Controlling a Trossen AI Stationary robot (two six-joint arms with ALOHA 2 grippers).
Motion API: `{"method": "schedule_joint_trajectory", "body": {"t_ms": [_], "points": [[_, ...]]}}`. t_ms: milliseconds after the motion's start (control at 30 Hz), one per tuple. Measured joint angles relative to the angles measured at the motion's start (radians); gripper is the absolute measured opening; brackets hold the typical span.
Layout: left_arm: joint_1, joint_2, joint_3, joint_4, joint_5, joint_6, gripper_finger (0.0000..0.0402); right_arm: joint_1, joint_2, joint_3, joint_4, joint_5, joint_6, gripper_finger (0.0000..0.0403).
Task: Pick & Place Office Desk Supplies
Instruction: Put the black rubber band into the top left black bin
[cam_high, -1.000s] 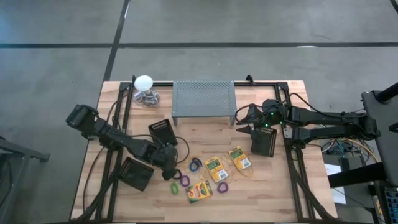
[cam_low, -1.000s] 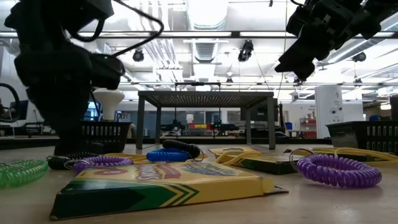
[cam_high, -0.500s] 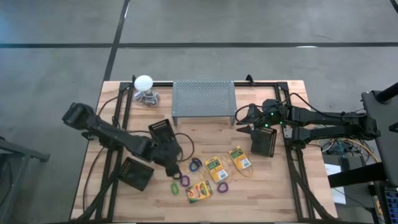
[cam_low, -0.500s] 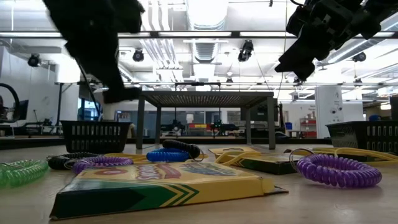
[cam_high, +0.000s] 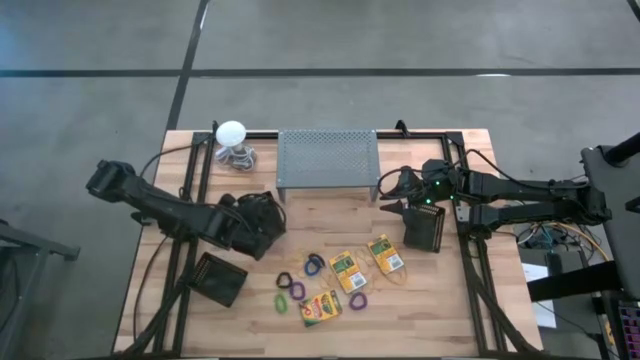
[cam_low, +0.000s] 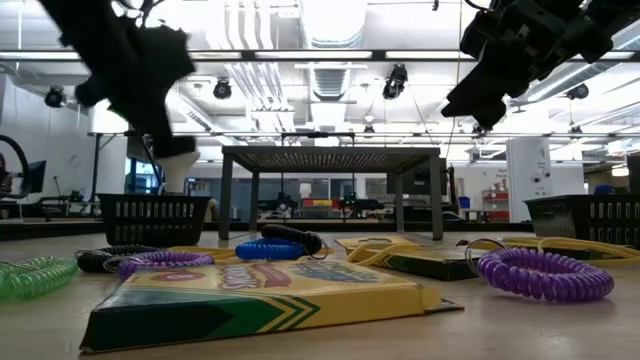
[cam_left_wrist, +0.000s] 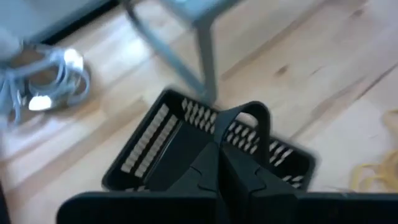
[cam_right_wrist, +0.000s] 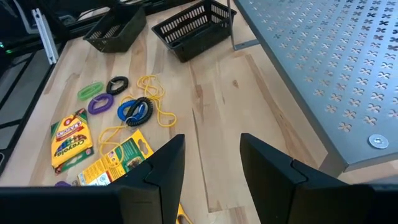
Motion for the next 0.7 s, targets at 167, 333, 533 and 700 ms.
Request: {"method": "schedule_joint_trajectory", "body": {"t_ms": [167, 333, 533, 700], "points": [[0.011, 0.0, -0.077, 0.051, 0.055, -0.056, 0.0012, 0.0, 0.0, 0.0, 0.0, 0.0, 0.0, 0.0148], [0.011, -0.001, -0.092, 0.074, 0.061, -0.047, 0.0013, 0.0, 0.0, 0.0, 0.0, 0.0, 0.0, 0.0148], [0.011, -0.001, -0.092, 0.076, 0.064, 0.002, 0.0014, 0.0, 0.0, 0.0, 0.0, -0.001, 0.0, 0.0148], [0.011, -0.001, -0.092, 0.077, 0.064, 0.023, 0.0027, 0.0, 0.0, 0.0, 0.0, -0.001, 0.0, 0.0148]]}}
